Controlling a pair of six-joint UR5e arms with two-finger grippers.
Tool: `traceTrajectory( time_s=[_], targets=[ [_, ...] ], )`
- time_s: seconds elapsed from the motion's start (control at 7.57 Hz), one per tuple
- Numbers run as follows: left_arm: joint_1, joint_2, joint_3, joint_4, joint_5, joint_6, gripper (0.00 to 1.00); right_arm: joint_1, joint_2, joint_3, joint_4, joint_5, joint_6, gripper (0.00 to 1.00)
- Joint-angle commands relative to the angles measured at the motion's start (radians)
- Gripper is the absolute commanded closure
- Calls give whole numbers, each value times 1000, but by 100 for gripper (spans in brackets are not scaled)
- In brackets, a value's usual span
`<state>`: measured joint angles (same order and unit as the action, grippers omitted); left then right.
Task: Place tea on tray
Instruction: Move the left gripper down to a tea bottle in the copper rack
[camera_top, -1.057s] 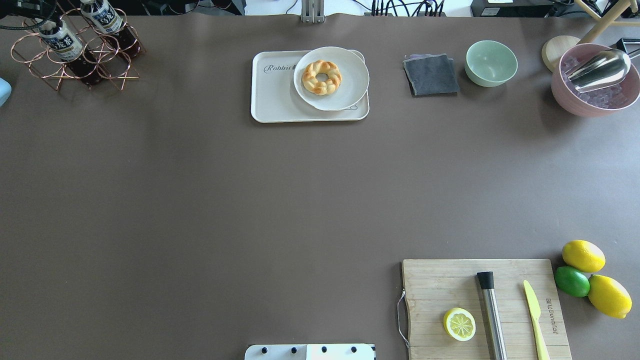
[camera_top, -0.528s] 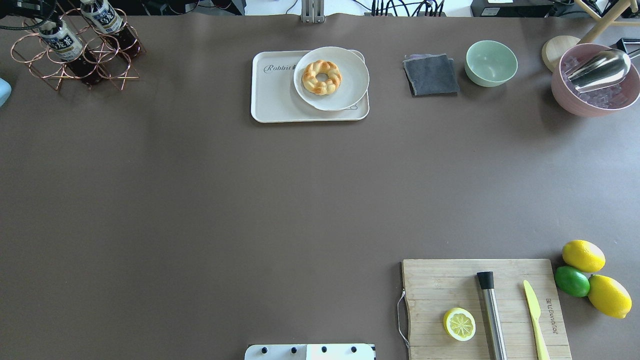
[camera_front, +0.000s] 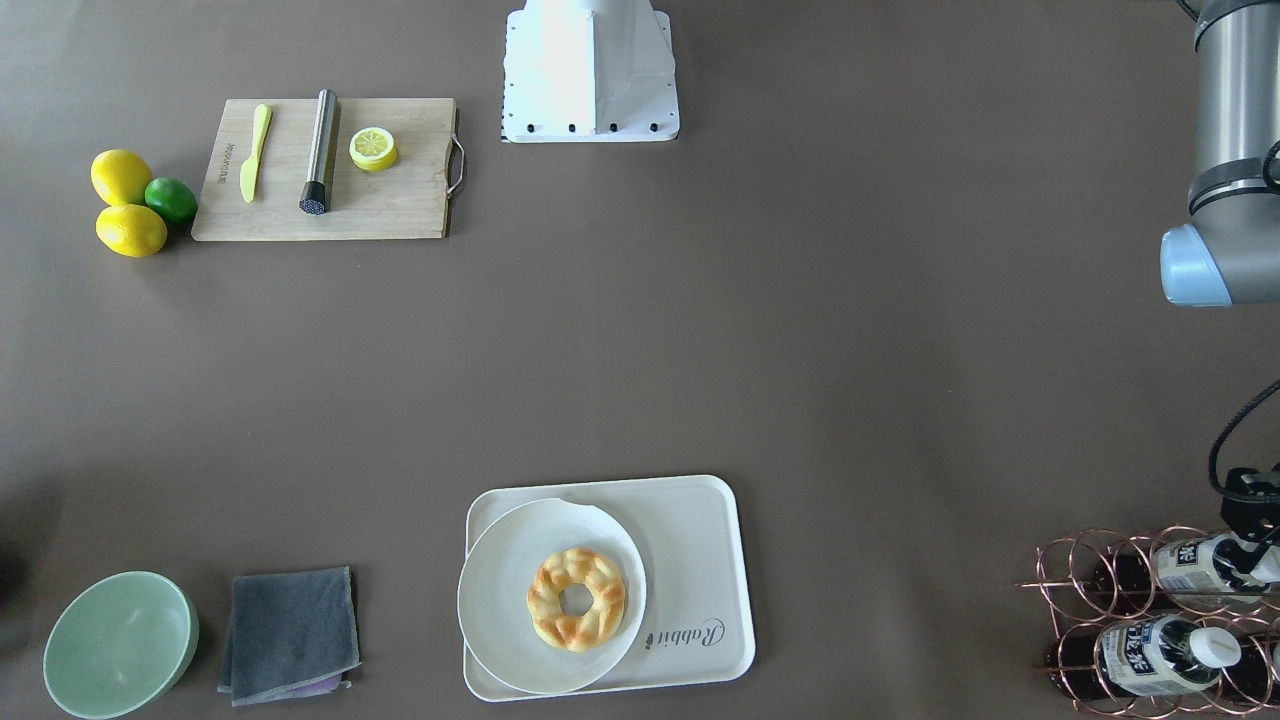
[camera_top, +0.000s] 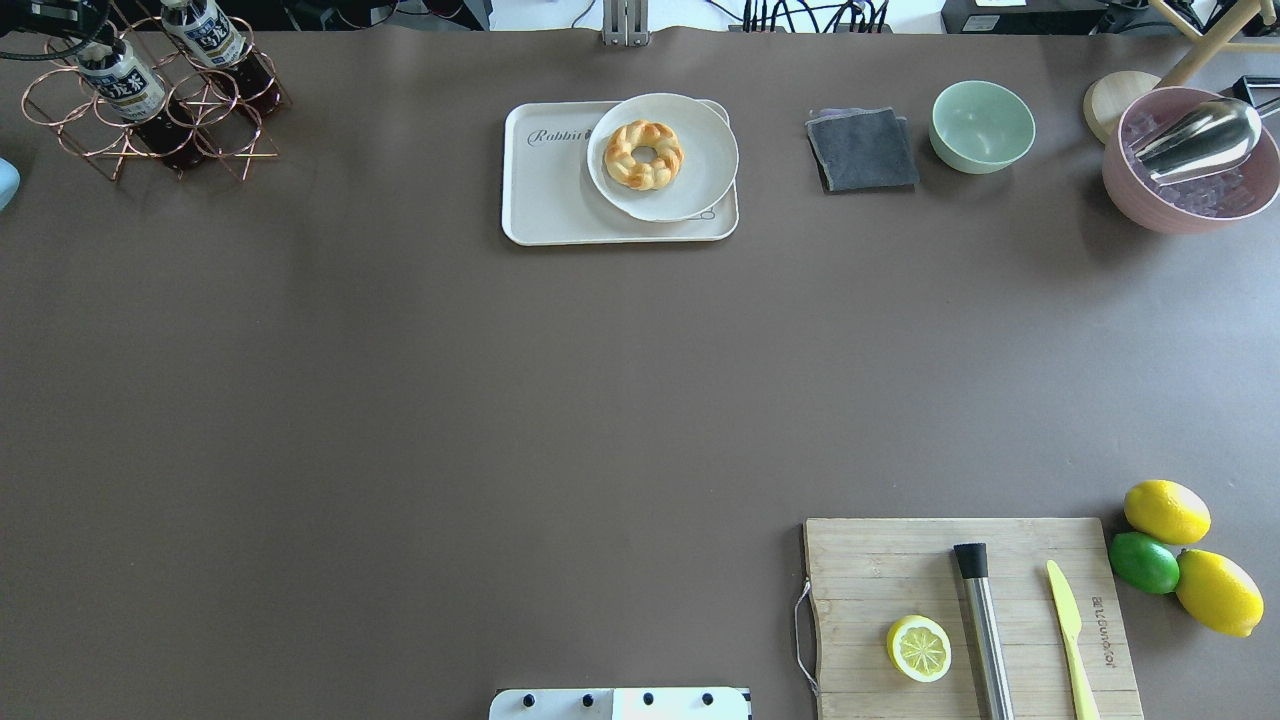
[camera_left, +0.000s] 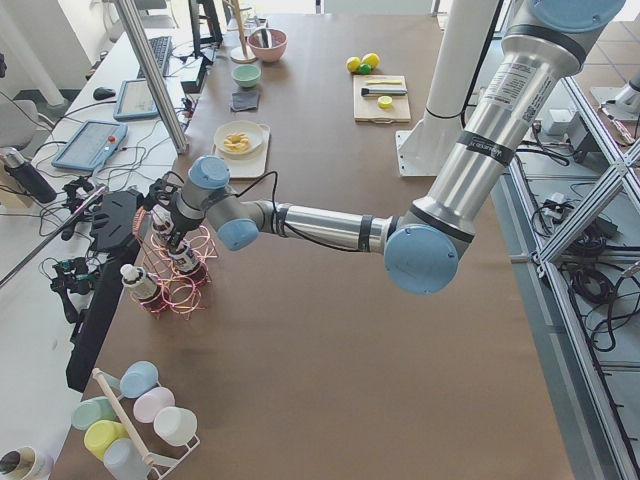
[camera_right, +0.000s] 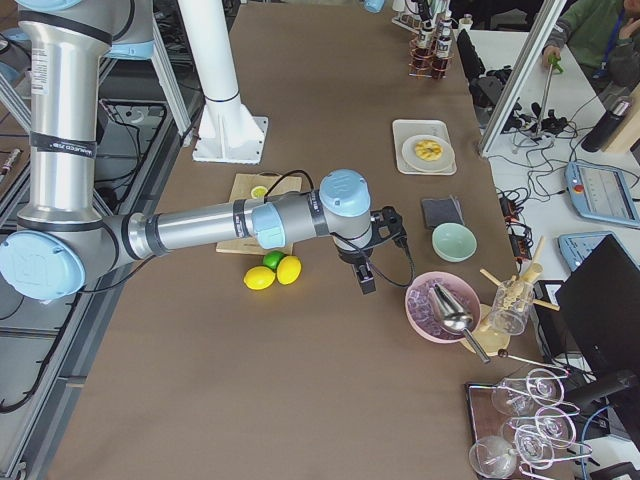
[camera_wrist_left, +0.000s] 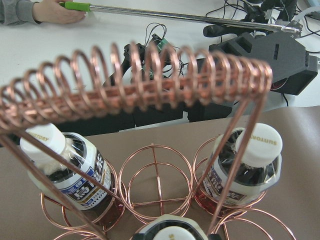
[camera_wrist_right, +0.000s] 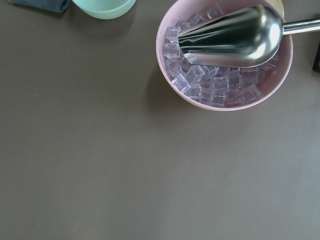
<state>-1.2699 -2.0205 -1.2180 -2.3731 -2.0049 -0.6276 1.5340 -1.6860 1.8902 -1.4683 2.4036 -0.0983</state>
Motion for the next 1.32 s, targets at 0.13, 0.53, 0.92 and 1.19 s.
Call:
traceTrajectory(
  time_s=[0.13,0.53,0.92,1.19],
  targets=[
    [-3,0,-5,0,-2,-3,90,0,-1,1,0,0,-1,0],
    [-46,-1,-44,15,-17,-3,100,1,-1,3,0,0,-1,0],
    [-133,-1,-139,127,-133,2,100,2,-3,3,-1,2,-3,0],
    [-218,3,-262,277,-240,9,100,2,-4,3,0,2,-3,0]
  ],
)
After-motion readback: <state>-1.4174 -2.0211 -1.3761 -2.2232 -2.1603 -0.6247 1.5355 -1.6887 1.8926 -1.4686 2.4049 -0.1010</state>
